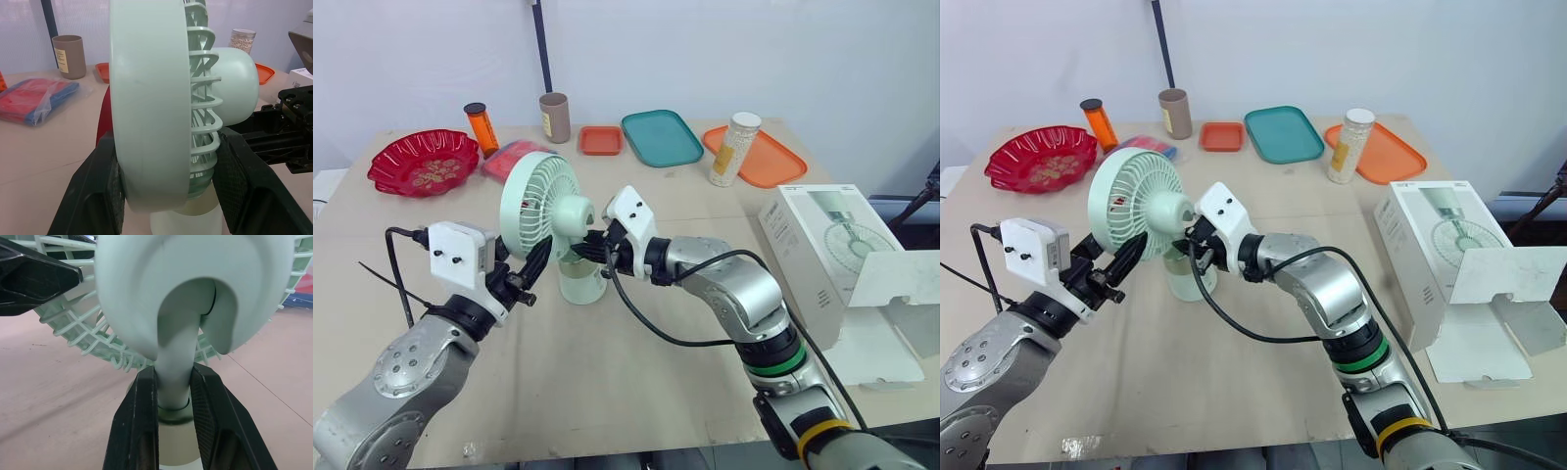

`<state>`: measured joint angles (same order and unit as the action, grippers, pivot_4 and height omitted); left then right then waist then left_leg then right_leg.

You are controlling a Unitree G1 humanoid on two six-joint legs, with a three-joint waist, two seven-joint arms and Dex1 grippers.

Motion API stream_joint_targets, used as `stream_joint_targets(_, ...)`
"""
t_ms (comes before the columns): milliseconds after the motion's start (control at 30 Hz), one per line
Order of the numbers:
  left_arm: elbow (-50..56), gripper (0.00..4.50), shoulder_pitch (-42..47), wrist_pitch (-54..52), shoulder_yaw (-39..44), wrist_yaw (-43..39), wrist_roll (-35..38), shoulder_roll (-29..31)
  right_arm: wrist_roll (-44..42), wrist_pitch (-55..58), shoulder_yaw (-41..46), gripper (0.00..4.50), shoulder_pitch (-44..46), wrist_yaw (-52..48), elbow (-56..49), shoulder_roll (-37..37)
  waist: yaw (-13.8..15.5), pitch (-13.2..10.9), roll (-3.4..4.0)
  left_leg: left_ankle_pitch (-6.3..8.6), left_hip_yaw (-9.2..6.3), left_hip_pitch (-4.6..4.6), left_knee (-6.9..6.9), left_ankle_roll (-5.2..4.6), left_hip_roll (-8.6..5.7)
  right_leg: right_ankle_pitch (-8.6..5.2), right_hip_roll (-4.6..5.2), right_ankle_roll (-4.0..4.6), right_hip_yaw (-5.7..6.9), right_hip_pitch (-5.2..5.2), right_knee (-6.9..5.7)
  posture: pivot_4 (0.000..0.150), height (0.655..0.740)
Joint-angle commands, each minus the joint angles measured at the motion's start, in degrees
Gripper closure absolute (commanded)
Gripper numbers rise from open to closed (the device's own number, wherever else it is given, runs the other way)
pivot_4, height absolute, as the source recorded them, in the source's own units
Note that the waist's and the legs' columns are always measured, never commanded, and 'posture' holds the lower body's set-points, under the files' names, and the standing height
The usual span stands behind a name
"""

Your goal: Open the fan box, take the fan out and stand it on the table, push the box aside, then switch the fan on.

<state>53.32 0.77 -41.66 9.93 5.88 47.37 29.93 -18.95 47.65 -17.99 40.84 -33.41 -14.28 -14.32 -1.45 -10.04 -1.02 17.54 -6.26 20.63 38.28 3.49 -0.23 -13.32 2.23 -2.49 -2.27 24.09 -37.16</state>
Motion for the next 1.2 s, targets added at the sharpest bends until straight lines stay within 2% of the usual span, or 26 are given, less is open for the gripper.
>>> stream_joint_targets(33,3.0,2.59,1.11,0.58,0.81,-0.01,0.53,-0.12,-0.28,-1.02,0.52,4.15,0.64,-0.23,-1.92,0.71,0.0,0.0,0.0,0.0,0.0,0.0,0.0,0.0,0.0,0.0,0.0,0.0,0.0,0.0,0.0,0.15,0.74)
stream_joint_targets(200,3.26,2.59,0.71,0.78,1.34,-0.53,0.65,0.32,-0.16,-1.13,0.49,4.15,0.39,-0.31,-1.75,0.67,0.0,0.0,0.0,0.0,0.0,0.0,0.0,0.0,0.0,0.0,0.0,0.0,0.0,0.0,0.0,0.15,0.74)
stream_joint_targets(267,3.31,1.57,0.37,1.04,2.52,-0.79,1.22,0.62,-0.12,-1.35,0.52,4.15,0.33,-0.52,-1.53,0.56,0.0,0.0,0.0,0.0,0.0,0.0,0.0,0.0,0.0,0.0,0.0,0.0,0.0,0.0,0.0,0.15,0.74)
stream_joint_targets(433,3.65,0.03,-1.18,1.34,5.84,-1.65,3.43,1.43,0.03,-1.87,0.67,4.15,0.41,-1.15,-0.84,0.35,-0.01,0.0,0.0,0.0,0.0,0.0,0.0,0.0,0.01,0.0,0.0,0.0,0.0,0.0,-0.01,0.15,0.74)
stream_joint_targets(733,6.03,0.03,-6.74,2.81,14.34,-2.98,11.06,4.19,0.18,-3.01,0.93,4.15,0.07,-2.33,0.27,-0.18,-0.05,0.0,0.01,0.0,0.0,-0.01,-0.02,0.01,0.02,0.0,0.0,0.01,0.0,0.02,-0.01,0.15,0.74)
stream_joint_targets(900,6.2,0.03,-12.82,6.23,24.14,-5.44,23.26,8.56,0.39,-4.89,1.27,4.15,0.18,-3.42,2.22,-0.64,-0.03,0.01,0.01,-0.02,0.01,-0.03,-0.02,0.04,0.02,0.01,0.0,0.01,-0.01,0.0,-0.02,0.15,0.74)
stream_joint_targets(1033,6.62,0.03,-20.64,7.35,33.01,-10.95,32.04,14.59,0.77,-6.49,1.0,4.15,0.27,-4.28,3.61,-0.73,-0.06,0.01,0.02,-0.02,0.01,-0.04,-0.03,0.03,0.02,0.01,0.0,0.02,-0.01,0.0,-0.01,0.15,0.74)
stream_joint_targets(1200,2.0,0.03,-27.11,8.16,42.58,-13.56,32.56,16.23,0.68,-7.65,1.47,4.15,0.44,-5.08,4.18,-0.66,-0.37,0.0,0.07,-0.02,0.05,-0.08,-0.1,0.04,0.05,-0.01,-0.05,0.04,-0.02,0.01,-0.02,0.15,0.74)
